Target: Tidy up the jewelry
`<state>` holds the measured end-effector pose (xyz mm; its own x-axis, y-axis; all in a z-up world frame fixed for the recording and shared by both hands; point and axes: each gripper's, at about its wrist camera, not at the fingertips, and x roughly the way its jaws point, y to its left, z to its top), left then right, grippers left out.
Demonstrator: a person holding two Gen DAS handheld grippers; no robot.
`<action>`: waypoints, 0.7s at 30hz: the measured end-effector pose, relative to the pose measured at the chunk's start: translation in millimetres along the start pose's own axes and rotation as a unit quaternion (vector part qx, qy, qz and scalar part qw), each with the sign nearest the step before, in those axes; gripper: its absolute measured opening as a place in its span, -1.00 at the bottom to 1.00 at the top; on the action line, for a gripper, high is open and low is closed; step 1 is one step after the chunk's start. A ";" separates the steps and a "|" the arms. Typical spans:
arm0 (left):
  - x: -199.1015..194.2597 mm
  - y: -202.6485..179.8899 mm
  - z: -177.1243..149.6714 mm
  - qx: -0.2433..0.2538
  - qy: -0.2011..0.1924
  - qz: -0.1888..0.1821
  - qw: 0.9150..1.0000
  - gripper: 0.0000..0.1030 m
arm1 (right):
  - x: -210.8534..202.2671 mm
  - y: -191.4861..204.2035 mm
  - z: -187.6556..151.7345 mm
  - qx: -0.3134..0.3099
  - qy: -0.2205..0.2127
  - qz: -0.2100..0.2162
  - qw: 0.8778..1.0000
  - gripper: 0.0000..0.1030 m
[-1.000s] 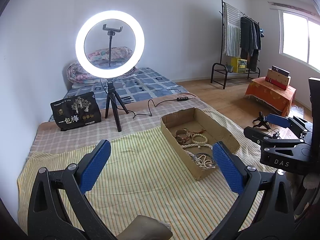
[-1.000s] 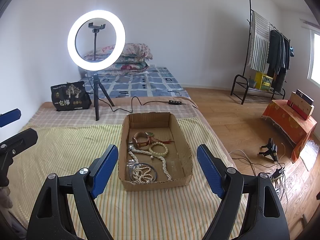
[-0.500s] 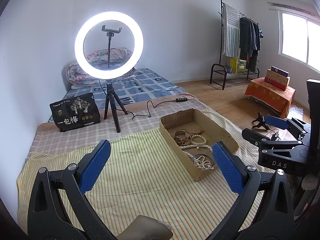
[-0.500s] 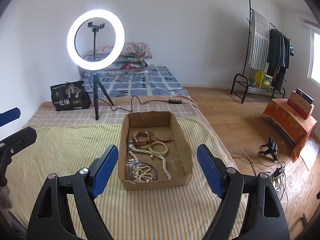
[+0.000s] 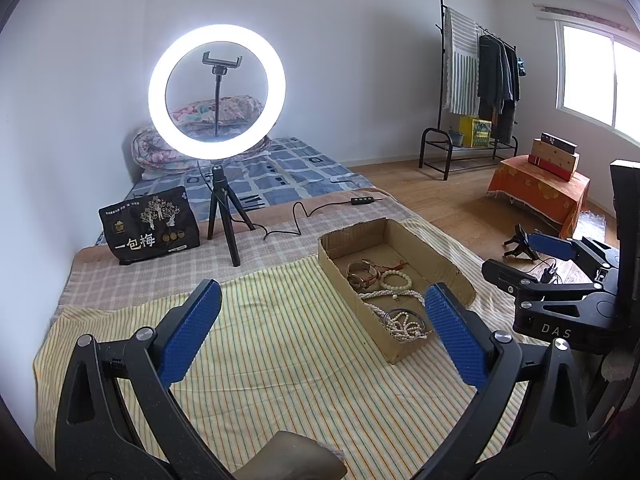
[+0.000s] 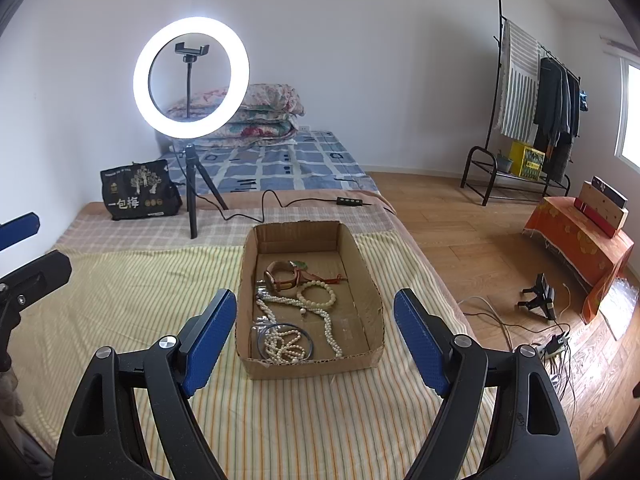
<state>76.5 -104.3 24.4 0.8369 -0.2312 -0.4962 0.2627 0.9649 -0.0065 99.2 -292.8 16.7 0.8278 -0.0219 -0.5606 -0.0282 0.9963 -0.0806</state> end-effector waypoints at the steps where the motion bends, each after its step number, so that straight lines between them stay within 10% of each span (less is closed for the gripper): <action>1: 0.0 -0.2 0.0 0.000 0.000 0.000 1.000 1.00 | -0.1 0.0 -0.1 0.000 0.000 0.000 1.000 0.57; 21: 0.9 3.0 2.3 -0.003 0.007 -0.003 1.000 1.00 | 0.3 -0.3 -1.7 -0.001 0.001 -0.001 1.000 0.57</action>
<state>79.1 -101.9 26.0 0.8290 -0.2349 -0.5075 0.2644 0.9643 -0.0145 98.5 -293.3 15.1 0.8272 -0.0240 -0.5613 -0.0275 0.9962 -0.0832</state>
